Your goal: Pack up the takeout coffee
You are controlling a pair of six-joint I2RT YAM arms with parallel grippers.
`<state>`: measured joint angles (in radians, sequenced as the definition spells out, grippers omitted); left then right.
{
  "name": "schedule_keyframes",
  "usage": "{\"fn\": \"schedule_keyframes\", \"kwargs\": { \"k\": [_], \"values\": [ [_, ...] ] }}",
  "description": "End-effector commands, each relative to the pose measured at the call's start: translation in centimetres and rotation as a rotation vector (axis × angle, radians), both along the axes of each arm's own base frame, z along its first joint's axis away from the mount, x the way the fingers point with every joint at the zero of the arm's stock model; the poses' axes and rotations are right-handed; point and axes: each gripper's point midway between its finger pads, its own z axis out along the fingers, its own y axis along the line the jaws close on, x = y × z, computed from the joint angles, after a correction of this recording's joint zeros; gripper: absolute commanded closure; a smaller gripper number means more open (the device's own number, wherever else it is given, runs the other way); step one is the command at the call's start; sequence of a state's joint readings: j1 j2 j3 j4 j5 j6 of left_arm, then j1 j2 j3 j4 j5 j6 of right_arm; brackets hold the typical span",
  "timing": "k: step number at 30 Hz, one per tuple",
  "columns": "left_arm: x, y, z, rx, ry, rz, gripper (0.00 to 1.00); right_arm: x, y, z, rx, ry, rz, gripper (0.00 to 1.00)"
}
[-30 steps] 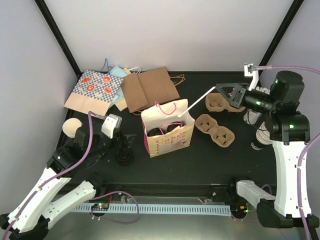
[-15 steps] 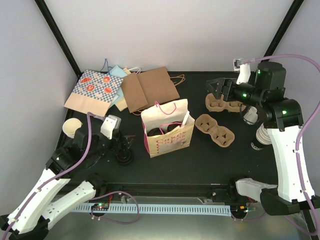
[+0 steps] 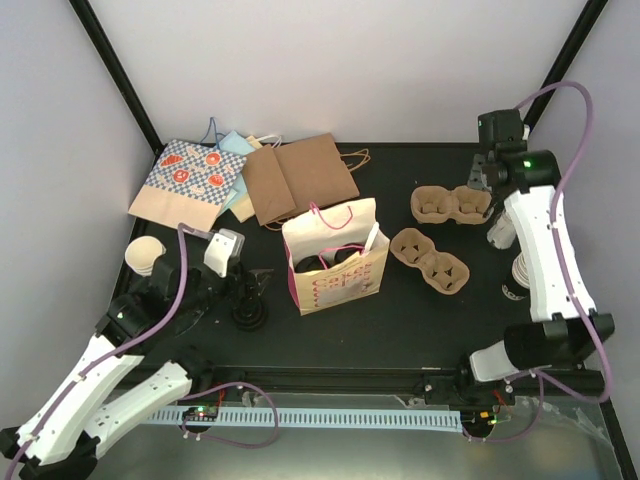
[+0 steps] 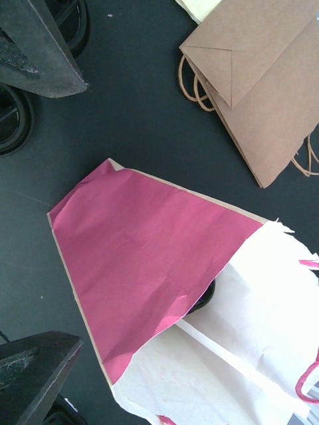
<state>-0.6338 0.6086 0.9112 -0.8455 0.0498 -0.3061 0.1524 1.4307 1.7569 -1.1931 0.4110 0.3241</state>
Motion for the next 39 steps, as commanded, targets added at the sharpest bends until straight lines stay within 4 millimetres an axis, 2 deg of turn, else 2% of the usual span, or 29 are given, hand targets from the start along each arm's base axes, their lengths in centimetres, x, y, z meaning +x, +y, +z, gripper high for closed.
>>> {"fn": "schedule_keyframes", "kwargs": {
  "k": [1, 6, 10, 14, 17, 22, 33, 39],
  "values": [
    [1.1, -1.2, 0.5, -0.028, -0.032, -0.025, 0.01, 0.5, -4.6, -0.2, -0.153, 0.028, -0.218, 0.52],
    [2.1, -2.4, 0.0, -0.028, -0.045, -0.053, 0.01, 2.0, -6.8, -2.1, -0.257, 0.090, -0.314, 0.57],
    [3.0, -2.7, -0.4, -0.003, -0.062, -0.054, 0.01, 3.4, -8.2, -3.9, -0.220, 0.128, -0.334, 0.60],
    [3.5, -2.7, -0.1, 0.011, -0.095, -0.051, 0.01, 3.6, -9.8, -4.6, -0.265, 0.170, -0.370, 0.61],
    [3.9, -2.5, -0.3, 0.016, -0.115, -0.037, 0.01, 5.0, -9.3, -6.0, -0.230, 0.193, -0.321, 0.64],
    [4.3, -2.8, -0.7, 0.015, -0.118, -0.041, 0.01, 6.8, -8.9, -7.1, -0.202, 0.218, -0.311, 0.63],
    [4.8, -2.6, -1.0, 0.027, -0.119, -0.034, 0.01, 8.7, -9.8, -8.2, -0.255, 0.237, -0.365, 0.62],
    [4.9, -2.5, -1.1, 0.028, -0.112, -0.035, 0.01, 9.3, -10.1, -9.4, -0.277, 0.272, -0.382, 0.62]
  ]
}}
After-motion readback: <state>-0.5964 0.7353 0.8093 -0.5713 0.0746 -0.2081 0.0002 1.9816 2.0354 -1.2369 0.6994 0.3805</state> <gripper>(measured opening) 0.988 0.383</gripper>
